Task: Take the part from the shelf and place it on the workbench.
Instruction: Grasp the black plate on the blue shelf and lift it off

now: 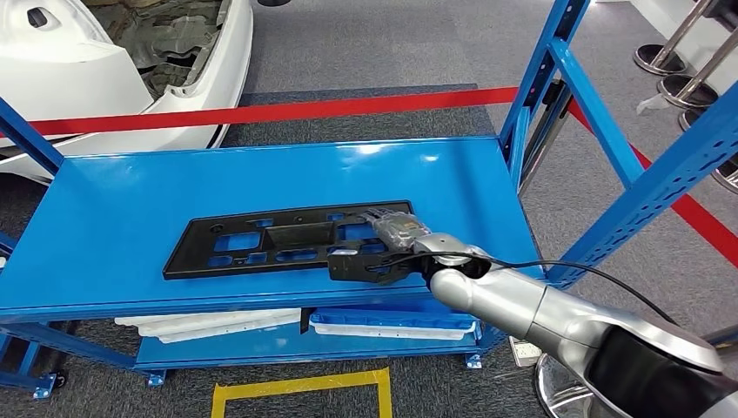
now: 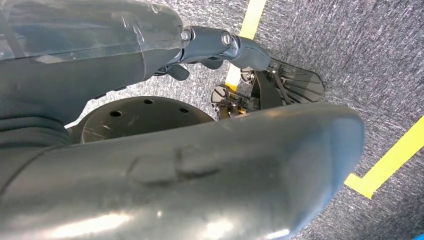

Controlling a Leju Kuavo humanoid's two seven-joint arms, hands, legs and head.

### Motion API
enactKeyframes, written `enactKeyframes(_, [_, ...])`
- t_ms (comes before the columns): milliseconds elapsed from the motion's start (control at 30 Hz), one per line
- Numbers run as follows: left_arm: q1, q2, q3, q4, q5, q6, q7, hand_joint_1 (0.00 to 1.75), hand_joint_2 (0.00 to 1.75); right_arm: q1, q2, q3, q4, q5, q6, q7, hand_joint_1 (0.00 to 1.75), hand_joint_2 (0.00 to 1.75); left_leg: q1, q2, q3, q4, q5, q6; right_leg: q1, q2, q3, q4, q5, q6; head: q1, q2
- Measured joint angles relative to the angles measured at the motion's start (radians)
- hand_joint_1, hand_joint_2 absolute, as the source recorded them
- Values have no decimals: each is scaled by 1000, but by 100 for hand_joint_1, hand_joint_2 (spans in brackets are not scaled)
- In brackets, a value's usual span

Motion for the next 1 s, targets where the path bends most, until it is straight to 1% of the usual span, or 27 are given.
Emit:
enactKeyframes(200, [0, 0, -4, 0, 9, -4, -9, 0, 0, 1, 0, -3, 6, 93, -2, 5, 0, 175, 0, 0, 0, 0, 0, 0, 0, 0, 0, 0, 0, 0, 0, 0])
enactKeyframes(333, [0, 0, -10, 0, 15, -6, -15, 0, 0, 3, 0, -6, 6, 123, -3, 2, 0, 175, 0, 0, 0, 0, 0, 0, 0, 0, 0, 0, 0, 0, 0, 0])
enactKeyframes(767, [0, 0, -24, 0, 24, -8, -26, 0, 0, 17, 11, -8, 11, 160, -6, -20, 0, 175, 0, 0, 0, 0, 0, 0, 0, 0, 0, 0, 0, 0, 0, 0])
enactKeyframes(1000, [0, 0, -25, 0, 31, -8, -27, 0, 0, 41, 20, -11, 21, 167, -50, -41, 0, 175, 0, 0, 0, 0, 0, 0, 0, 0, 0, 0, 0, 0, 0, 0])
